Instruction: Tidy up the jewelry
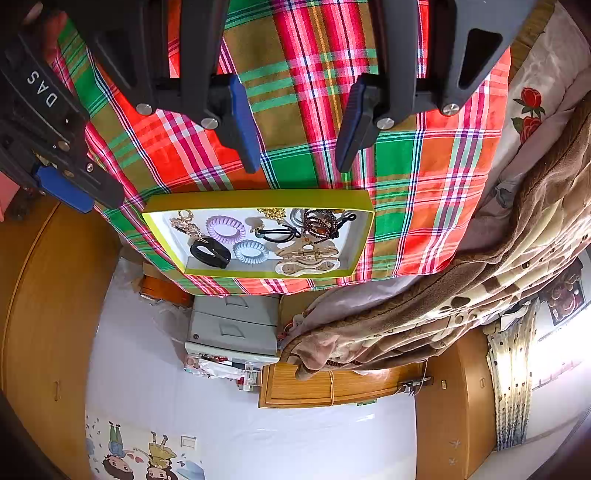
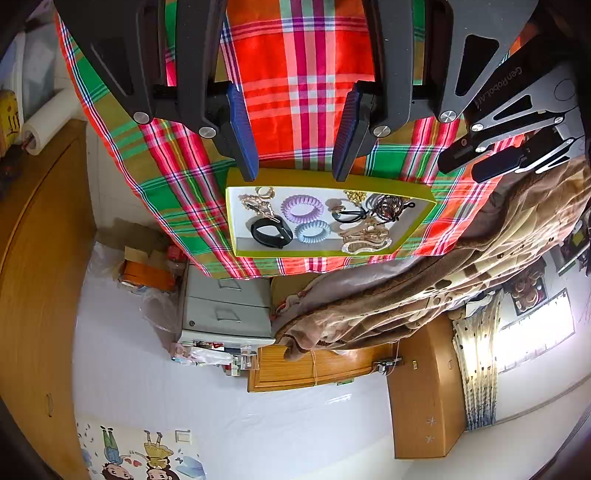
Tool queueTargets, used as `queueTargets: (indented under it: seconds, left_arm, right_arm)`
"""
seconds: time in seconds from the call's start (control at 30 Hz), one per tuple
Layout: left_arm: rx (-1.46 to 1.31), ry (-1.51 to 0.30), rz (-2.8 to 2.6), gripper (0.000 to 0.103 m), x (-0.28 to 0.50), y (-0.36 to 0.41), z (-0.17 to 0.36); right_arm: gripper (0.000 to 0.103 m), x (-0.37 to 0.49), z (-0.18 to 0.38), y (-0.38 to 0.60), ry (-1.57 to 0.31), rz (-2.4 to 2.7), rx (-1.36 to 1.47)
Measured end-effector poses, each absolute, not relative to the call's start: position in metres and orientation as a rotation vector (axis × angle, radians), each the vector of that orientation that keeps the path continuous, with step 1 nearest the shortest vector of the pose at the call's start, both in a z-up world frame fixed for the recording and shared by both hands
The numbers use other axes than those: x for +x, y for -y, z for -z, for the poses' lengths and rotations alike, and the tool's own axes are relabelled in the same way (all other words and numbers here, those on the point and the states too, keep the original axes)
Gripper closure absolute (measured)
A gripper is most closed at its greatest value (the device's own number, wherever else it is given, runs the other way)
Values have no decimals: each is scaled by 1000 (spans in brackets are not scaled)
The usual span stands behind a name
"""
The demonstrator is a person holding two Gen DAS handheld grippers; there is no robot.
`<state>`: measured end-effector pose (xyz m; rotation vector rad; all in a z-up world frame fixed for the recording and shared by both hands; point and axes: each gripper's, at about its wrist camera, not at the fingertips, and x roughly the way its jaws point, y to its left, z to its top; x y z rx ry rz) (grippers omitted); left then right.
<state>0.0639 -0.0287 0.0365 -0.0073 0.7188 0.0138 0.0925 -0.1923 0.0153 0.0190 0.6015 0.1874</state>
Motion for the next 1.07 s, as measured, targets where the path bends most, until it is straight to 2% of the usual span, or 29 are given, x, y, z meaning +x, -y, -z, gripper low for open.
queueTargets:
  seconds: [1.07]
  left_arm:
    - [-4, -727, -14, 59, 63, 29, -36]
  right_arm:
    - [61, 94, -14, 195, -601, -186, 24]
